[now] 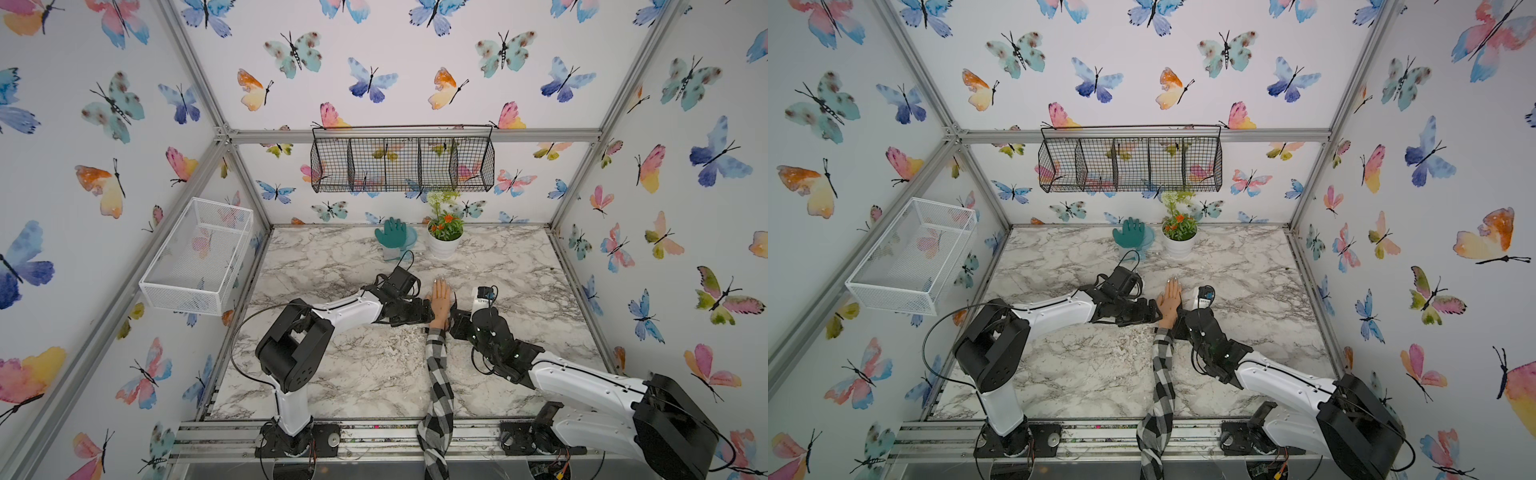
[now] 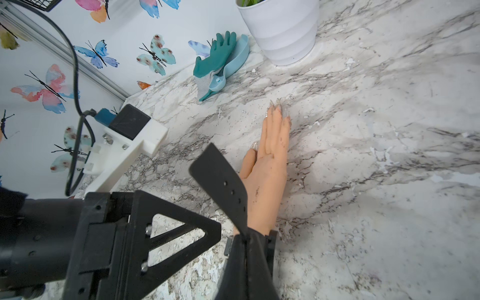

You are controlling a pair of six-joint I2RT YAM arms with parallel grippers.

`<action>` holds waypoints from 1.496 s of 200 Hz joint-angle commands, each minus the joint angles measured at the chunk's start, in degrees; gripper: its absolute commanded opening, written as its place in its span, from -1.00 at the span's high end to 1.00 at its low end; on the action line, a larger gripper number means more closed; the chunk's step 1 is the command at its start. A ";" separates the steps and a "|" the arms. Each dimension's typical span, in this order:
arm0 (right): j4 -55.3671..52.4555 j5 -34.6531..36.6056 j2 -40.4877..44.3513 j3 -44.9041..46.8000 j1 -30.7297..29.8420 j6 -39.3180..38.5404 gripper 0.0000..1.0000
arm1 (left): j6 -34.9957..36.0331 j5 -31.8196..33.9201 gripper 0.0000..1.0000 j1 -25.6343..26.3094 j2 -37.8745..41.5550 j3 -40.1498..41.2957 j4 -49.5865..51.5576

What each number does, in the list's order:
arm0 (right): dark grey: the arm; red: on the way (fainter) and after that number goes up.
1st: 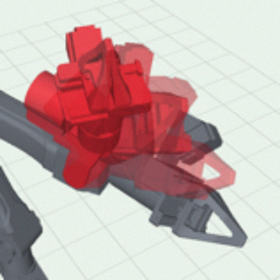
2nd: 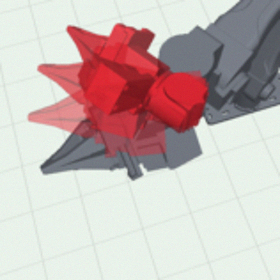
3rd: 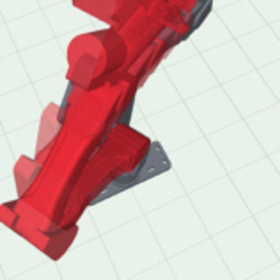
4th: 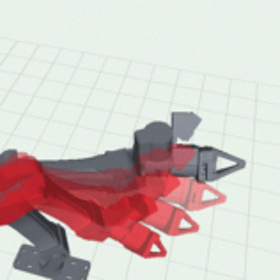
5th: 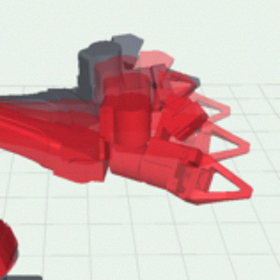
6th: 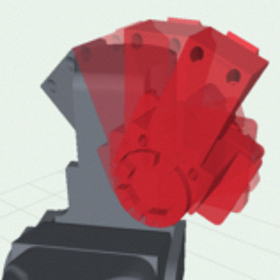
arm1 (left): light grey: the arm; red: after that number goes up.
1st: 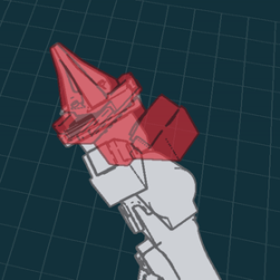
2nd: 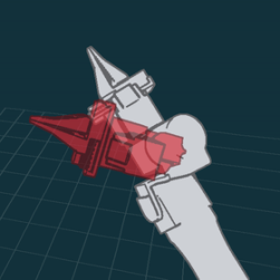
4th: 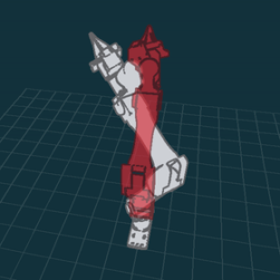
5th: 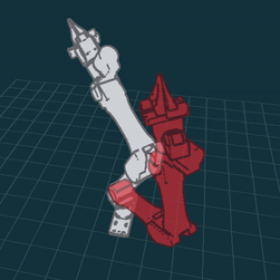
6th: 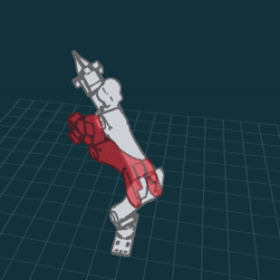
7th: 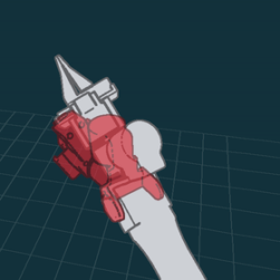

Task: Take off the watch
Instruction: Take off the watch from the hand, then place the watch at the center of the board.

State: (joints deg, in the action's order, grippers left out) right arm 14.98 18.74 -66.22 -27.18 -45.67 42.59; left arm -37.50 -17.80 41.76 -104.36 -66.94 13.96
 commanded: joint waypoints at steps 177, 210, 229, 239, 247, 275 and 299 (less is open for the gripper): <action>-5.92 -0.11 5.70 -0.59 20.03 -11.04 0.95 | 0.72 1.63 -0.73 -1.04 3.43 -0.04 1.33; -4.58 -0.35 4.27 1.95 22.21 -10.73 0.95 | 0.76 1.98 -0.73 -1.93 4.40 0.39 1.43; -3.85 -0.85 3.58 3.06 23.48 -10.34 0.95 | 0.91 2.06 -0.73 -2.53 4.87 0.40 1.47; -3.61 -0.99 3.17 3.57 23.94 -10.01 0.95 | 1.02 2.15 -0.73 -2.83 5.02 0.22 1.75; -3.34 -1.06 2.85 3.96 24.28 -9.76 0.95 | 1.18 2.32 -0.73 -3.12 5.12 0.00 1.89; -2.77 -1.25 2.19 5.48 25.49 -8.55 0.95 | 1.21 2.68 -0.73 -3.74 5.78 -0.12 2.21; -2.50 -1.30 1.89 6.67 26.45 -7.81 0.95 | 1.25 3.01 -0.73 -3.98 6.31 -0.30 2.32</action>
State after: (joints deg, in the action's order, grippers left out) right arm 11.25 17.98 -63.66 -21.89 -20.10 33.43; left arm -37.26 -16.12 38.13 -100.22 -66.94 14.44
